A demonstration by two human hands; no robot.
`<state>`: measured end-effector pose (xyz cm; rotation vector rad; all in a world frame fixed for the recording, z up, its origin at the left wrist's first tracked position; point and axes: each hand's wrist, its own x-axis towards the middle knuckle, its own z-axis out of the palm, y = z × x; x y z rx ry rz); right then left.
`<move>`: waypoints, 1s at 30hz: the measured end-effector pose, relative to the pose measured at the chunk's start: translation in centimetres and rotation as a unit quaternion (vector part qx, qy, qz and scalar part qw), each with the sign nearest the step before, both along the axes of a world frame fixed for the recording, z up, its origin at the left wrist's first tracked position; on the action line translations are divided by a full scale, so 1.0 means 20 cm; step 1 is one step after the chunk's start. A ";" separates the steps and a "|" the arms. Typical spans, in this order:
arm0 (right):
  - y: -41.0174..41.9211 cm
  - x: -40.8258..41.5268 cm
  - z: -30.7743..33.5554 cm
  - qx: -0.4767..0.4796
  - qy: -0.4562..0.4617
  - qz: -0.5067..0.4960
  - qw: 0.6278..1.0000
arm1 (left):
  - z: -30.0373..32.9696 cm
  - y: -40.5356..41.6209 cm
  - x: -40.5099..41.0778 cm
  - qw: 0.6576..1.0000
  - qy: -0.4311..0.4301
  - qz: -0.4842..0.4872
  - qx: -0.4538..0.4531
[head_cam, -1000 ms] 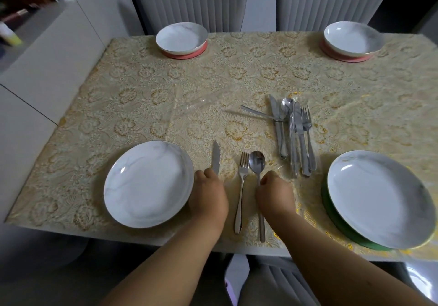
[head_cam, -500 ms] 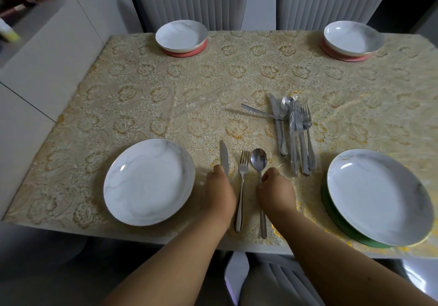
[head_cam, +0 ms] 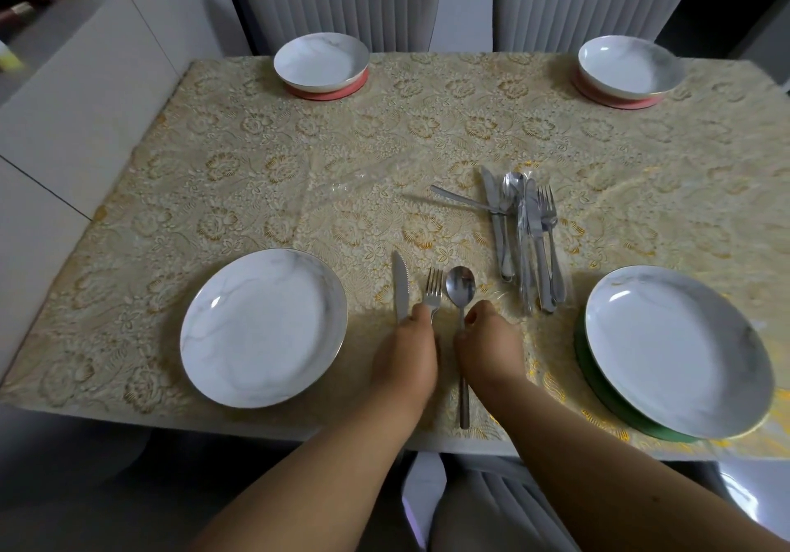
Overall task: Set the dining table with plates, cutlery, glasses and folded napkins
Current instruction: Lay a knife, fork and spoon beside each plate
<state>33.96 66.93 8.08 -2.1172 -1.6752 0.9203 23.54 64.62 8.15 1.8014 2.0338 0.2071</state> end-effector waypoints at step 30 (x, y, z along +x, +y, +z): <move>0.41 0.18 0.15 0.137 -0.051 -0.078 0.986 | 0.03 -0.06 -0.10 0.992 0.097 -0.069 0.033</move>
